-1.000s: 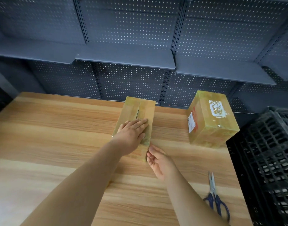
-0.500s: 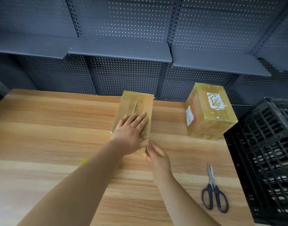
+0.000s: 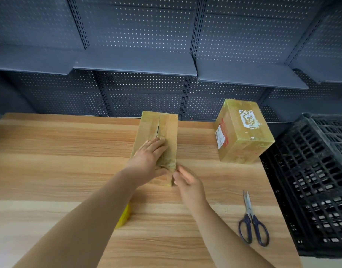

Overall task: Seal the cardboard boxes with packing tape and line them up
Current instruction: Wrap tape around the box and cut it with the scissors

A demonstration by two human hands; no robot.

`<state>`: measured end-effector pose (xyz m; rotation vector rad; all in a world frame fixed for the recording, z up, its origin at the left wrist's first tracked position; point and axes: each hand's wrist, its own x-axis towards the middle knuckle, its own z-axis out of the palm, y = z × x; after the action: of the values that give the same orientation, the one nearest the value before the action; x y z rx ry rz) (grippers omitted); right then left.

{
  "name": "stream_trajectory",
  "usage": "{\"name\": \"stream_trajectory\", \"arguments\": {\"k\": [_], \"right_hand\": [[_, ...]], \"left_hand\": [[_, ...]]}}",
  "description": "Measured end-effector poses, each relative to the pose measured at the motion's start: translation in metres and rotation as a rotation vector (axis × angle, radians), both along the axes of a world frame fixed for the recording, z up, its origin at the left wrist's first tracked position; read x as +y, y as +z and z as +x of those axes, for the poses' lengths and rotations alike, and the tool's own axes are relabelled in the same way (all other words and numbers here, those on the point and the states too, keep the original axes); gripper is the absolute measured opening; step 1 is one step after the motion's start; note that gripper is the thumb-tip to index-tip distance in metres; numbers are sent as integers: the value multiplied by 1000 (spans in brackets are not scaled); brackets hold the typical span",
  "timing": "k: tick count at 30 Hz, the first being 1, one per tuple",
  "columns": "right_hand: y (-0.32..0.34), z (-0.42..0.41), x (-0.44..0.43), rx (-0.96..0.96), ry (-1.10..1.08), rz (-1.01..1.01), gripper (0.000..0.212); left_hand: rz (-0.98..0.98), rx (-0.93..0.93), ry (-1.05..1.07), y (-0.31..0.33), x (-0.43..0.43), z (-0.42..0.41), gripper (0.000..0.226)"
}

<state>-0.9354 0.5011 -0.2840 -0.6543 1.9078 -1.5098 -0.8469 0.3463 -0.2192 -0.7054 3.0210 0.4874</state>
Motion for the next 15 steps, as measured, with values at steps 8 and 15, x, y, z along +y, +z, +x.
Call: {"name": "stream_trajectory", "arguments": {"k": [8,15], "right_hand": [[-10,31,-18,317,-87,107,34],[-5,16,-6,-56,-14,100,31]], "left_hand": [[-91,-99,-74,-2,-2,0,85],[-113,-112,-66,-5,-3,2,81]]}}
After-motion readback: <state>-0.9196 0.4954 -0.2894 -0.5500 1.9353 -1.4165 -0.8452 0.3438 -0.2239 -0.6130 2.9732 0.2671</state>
